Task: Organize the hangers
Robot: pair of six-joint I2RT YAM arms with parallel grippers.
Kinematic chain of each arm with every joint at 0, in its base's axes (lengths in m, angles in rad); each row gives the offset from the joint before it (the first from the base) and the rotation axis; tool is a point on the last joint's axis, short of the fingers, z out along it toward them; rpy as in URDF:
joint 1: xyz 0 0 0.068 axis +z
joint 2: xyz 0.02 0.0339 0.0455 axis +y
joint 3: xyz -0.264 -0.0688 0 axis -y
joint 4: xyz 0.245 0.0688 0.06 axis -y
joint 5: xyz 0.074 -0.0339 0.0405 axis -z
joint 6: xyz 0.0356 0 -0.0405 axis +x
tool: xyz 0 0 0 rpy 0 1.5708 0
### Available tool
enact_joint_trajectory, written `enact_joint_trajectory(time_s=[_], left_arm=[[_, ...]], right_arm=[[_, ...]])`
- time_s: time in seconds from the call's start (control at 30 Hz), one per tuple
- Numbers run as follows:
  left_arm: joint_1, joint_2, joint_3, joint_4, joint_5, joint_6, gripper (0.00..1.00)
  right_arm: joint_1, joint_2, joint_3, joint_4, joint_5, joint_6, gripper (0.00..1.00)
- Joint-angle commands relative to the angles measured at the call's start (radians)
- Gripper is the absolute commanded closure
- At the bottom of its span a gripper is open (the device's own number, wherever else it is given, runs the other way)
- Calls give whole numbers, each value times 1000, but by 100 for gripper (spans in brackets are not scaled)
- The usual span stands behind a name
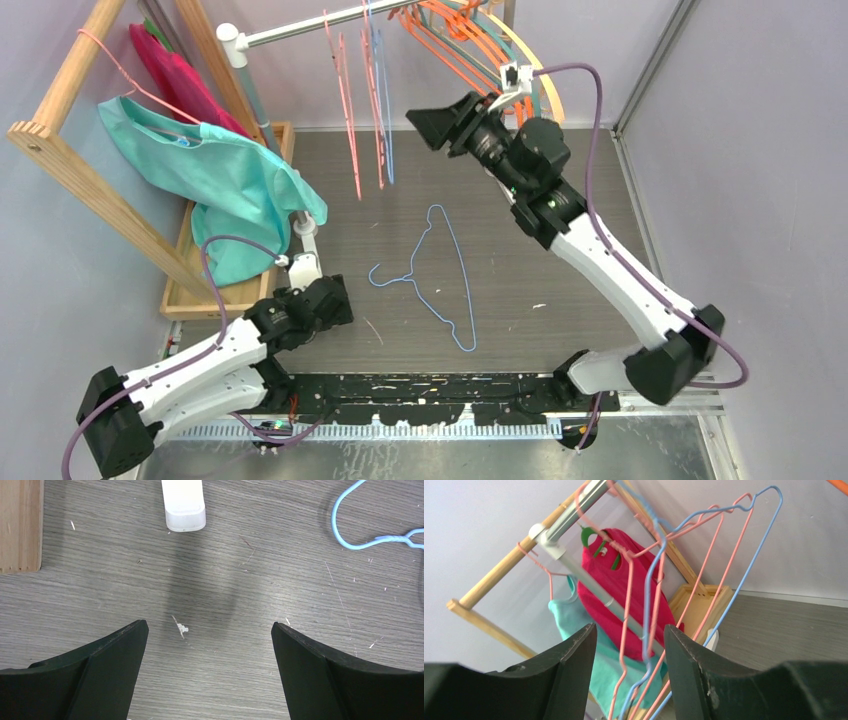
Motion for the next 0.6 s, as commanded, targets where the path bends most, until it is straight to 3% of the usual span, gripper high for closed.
enact_joint_trajectory(time_s=[0.0, 0.13, 0.3, 0.4, 0.57], left_arm=[[6, 13, 21, 50, -8, 1, 2], [7, 26, 16, 49, -12, -1, 2], [13, 36, -3, 51, -14, -4, 2], [21, 37, -12, 55, -16, -8, 2], [23, 44, -12, 69, -11, -11, 2]], right_arm=[[156, -114, -89, -148, 196, -254, 42], [344, -163, -246, -223, 402, -376, 42], [509, -191, -490, -249, 566, -380, 44], [553, -195, -610, -250, 602, -348, 45], [568, -112, -664, -280, 602, -359, 47]])
